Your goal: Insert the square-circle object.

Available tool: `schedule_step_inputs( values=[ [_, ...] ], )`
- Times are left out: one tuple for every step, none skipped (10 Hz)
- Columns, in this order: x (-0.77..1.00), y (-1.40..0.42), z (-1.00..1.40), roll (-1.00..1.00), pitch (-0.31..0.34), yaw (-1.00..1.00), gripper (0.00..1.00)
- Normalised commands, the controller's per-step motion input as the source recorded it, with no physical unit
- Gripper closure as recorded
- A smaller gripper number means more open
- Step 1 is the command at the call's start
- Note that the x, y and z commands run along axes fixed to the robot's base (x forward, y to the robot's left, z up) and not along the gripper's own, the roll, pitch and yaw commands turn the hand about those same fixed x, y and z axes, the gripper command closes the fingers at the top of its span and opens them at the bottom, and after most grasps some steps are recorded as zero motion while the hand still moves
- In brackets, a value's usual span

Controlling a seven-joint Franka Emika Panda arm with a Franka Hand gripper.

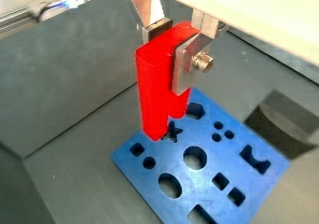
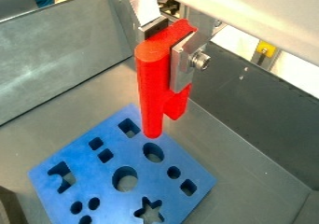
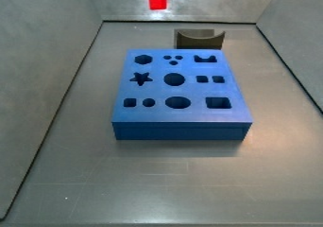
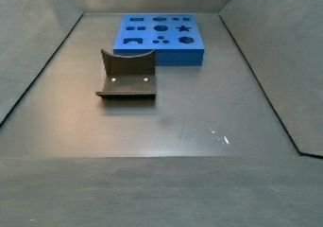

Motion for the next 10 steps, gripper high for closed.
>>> schedule_step_inputs(
  values=[
    [0.0, 0.0, -0.25, 0.02, -0.05, -1.0, 1.0],
    [0.0, 0.0, -0.29, 0.0, -0.04, -1.0, 1.0],
    [0.0, 0.0, -0.29, 0.0, -0.04, -1.0, 1.0],
    [0.0, 0.0, -0.29, 0.0, -0.036, -1.0, 1.0],
    [0.0, 0.0, -0.36, 0.0, -0.059, -1.0, 1.0],
    [0.0, -0.11, -0.43, 0.0, -0.061, -0.99, 1.0],
    [-0.05, -0.14, -0.42, 0.0, -0.053, -0.93, 1.0],
    [-0.03, -0.09, -0.44, 0.0, -0.051, -0.99, 1.0],
    [0.0, 0.0, -0.43, 0.0, -0.05, -1.0, 1.0],
    [0.0, 0.0, -0.38, 0.0, -0.036, -1.0, 1.0]
  ],
)
